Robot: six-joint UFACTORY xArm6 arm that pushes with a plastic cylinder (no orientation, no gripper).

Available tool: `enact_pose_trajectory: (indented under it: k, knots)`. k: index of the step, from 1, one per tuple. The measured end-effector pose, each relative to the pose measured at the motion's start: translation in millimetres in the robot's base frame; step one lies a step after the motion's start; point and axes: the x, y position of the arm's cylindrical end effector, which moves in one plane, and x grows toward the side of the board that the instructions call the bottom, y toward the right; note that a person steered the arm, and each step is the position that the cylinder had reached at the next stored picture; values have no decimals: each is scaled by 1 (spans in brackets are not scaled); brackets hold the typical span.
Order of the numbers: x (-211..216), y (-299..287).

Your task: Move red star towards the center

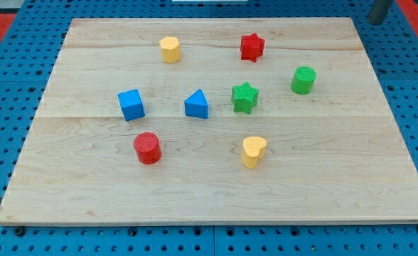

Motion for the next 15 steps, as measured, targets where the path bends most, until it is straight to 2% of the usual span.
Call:
enact_pose_trajectory:
  k: [3, 4, 6, 7, 8, 9, 10, 11, 12, 13, 15]
  knots:
    - [2, 6]
    - [62, -41]
    - [96, -103]
    - [94, -187]
    - [121, -146]
    - [75, -138]
    - [17, -185]
    - [56, -251]
    - [106, -290]
    - [112, -253]
    - [104, -386]
